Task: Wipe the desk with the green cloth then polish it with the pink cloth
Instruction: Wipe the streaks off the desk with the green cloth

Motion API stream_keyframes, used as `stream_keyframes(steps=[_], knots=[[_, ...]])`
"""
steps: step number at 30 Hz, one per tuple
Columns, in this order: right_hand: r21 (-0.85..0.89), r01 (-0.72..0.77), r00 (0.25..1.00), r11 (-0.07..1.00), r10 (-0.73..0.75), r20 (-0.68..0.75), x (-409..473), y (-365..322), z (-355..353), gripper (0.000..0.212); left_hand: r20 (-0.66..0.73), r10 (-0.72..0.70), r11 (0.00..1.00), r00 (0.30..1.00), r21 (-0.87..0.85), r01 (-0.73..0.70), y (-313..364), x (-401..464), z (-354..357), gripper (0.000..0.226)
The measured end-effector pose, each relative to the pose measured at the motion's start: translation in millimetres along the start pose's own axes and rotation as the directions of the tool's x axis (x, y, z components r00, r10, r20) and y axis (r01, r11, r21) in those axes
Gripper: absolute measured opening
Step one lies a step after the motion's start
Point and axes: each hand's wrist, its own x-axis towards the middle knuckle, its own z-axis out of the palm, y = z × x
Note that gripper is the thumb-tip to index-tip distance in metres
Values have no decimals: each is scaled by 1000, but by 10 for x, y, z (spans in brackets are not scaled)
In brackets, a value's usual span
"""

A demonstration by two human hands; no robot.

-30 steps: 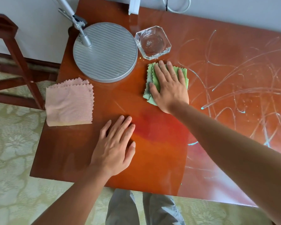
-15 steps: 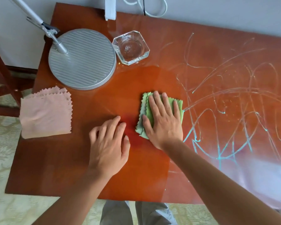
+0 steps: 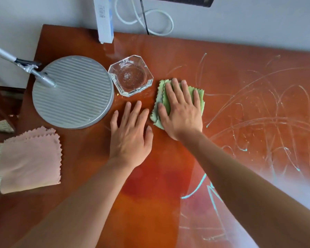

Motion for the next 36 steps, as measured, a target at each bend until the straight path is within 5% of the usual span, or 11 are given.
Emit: stream_keyframes(steps=[7, 17, 29, 36], knots=[[-41, 41, 999, 998, -40, 9, 545, 105, -73, 72, -54, 8, 997, 999, 71, -4, 6, 27, 109, 55], [-7, 184, 981, 983, -183, 66, -98, -15, -59, 68, -38, 24, 997, 999, 79, -21, 13, 24, 48, 60], [-61, 135, 989, 989, -130, 75, 1430, 87, -170, 70, -96, 27, 998, 995, 58, -21, -6, 24, 118, 55], [-71, 174, 982, 982, -167, 91, 1485, 88, -224, 68, -64, 22, 998, 998, 66, -18, 12, 25, 94, 56]])
